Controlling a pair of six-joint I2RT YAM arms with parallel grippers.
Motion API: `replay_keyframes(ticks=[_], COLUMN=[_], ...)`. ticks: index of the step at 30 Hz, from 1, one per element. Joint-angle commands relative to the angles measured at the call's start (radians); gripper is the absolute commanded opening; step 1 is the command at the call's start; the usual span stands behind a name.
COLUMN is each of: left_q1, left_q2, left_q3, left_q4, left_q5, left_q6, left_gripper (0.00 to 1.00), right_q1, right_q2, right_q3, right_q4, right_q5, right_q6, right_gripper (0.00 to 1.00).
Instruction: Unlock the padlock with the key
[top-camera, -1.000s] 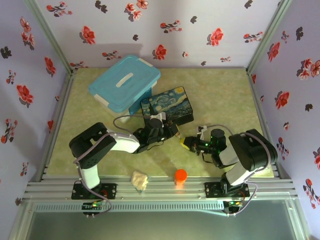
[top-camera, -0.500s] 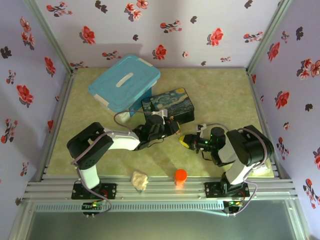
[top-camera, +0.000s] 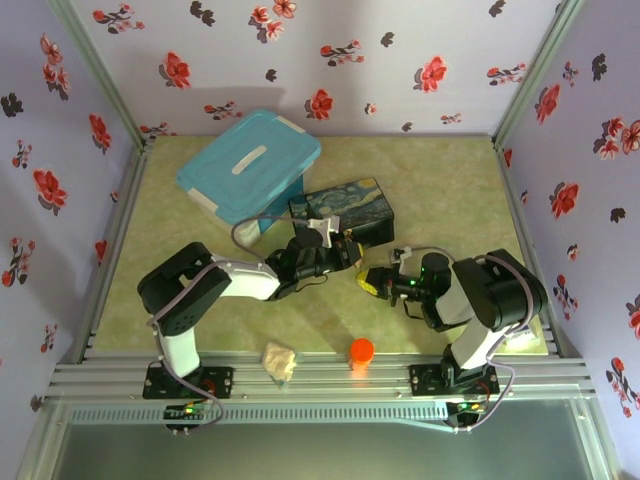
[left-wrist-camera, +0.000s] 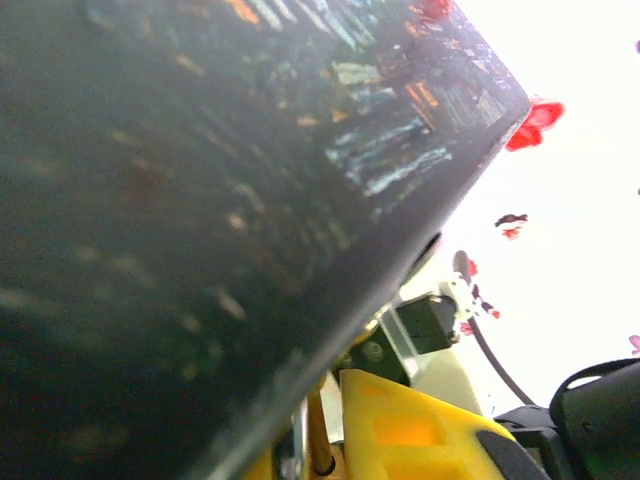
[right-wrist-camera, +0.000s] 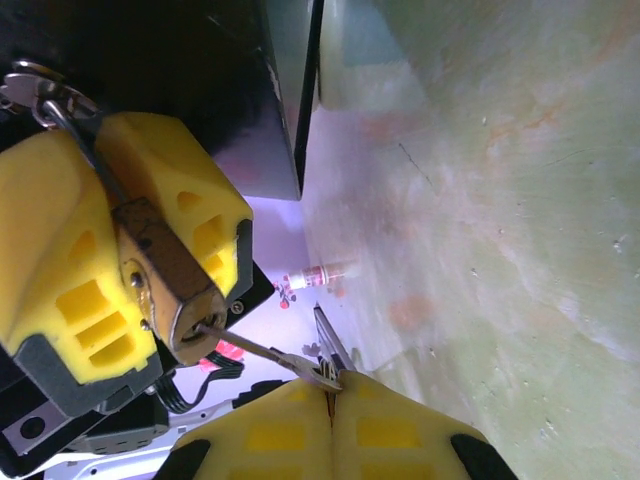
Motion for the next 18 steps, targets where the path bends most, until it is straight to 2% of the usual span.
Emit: replay_keyframes(ticks=[1,5,10,18], left_q1=[-0.007,-0.005,-0.003,-0.003], left_q2=[0.043,0.025,-0.021,-0.002], left_q3=[-0.033,-0.036,-0.041,-0.025], left_q4=[0.142,0.077,-0.08,-0.113], left_q5=[0.128,0.124,0.045,0.01], left_q6=[-0.038,0.005,0.08,0.112], left_gripper=[0.0,0.0,0.0,0.0], right_q1=[-0.027,-0.037,-0.041,-0.041], right_q2=[-0.023,-0.027,-0.019,-0.008], right_q3=[0.04,0.04,0.022,-0.01], right_q4=[0.1,0.101,0.101,0.101], right_q5=[-0.008,-0.009,0.007,0.012], right_q6=[0.027,0.031,0.026,0.012], right_gripper=[0.0,0.0,0.0,0.0])
